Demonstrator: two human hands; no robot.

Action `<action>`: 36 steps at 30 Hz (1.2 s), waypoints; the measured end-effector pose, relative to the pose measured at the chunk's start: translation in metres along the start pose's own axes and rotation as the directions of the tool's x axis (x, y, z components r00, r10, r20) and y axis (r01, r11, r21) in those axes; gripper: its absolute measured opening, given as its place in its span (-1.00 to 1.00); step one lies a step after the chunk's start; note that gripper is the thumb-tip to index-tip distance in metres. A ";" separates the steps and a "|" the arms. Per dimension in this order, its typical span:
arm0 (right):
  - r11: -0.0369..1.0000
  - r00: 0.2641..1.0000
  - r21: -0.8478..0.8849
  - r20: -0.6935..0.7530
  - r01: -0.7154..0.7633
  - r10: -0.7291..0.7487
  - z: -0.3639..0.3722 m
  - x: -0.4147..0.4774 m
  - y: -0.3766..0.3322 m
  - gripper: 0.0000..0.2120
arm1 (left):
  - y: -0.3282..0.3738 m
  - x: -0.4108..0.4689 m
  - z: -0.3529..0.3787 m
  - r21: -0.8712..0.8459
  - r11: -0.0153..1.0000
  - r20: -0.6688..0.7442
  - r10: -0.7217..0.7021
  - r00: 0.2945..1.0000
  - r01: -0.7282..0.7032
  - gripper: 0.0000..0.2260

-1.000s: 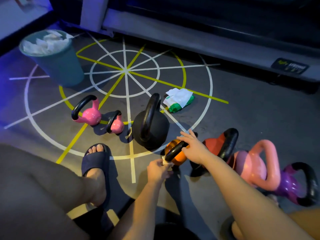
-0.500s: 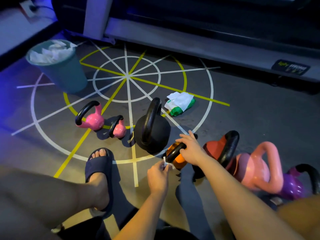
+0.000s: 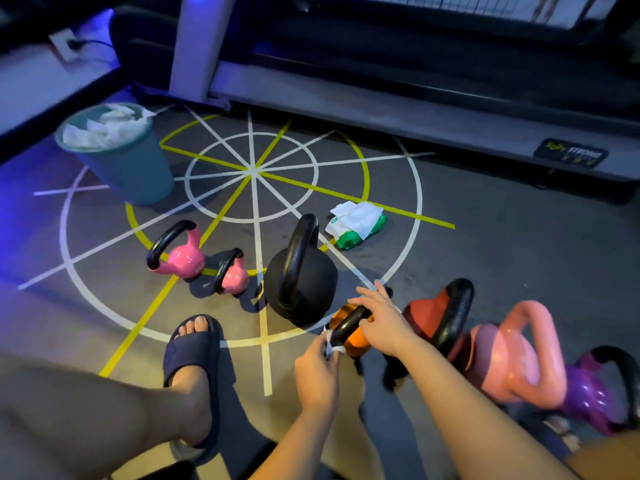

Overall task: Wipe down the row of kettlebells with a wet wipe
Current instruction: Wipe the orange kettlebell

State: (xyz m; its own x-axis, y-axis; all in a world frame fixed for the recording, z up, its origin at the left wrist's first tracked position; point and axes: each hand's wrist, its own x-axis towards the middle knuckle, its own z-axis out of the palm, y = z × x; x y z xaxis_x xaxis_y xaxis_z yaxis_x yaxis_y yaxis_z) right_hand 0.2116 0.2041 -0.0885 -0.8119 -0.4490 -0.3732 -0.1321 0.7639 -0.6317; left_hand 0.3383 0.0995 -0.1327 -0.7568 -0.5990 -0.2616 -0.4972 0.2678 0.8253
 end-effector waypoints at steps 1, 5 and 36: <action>1.000 1.000 -0.006 -0.009 0.000 0.000 0.001 0.001 -0.001 -0.48 | 0.003 -0.002 -0.002 -0.005 0.999 -0.014 0.034 0.999 -0.034 -0.69; 0.999 0.999 0.027 -0.019 0.031 -0.030 0.002 0.000 0.003 -0.46 | 0.015 0.006 -0.009 -0.021 0.989 -0.005 0.149 0.989 -0.149 -0.61; 0.986 0.960 0.162 -0.280 0.041 0.006 -0.036 -0.034 0.018 -0.59 | 0.067 0.039 0.015 0.215 0.902 0.304 0.304 0.903 -0.375 -0.46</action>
State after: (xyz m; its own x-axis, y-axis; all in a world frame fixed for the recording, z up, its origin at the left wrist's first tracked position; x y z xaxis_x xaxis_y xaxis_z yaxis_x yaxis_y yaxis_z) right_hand 0.2168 0.2500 -0.0627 -0.9395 -0.2963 -0.1717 -0.0712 0.6594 -0.7484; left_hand 0.2693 0.1054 -0.0955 -0.9633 -0.2304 -0.1378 -0.2555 0.6287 0.7345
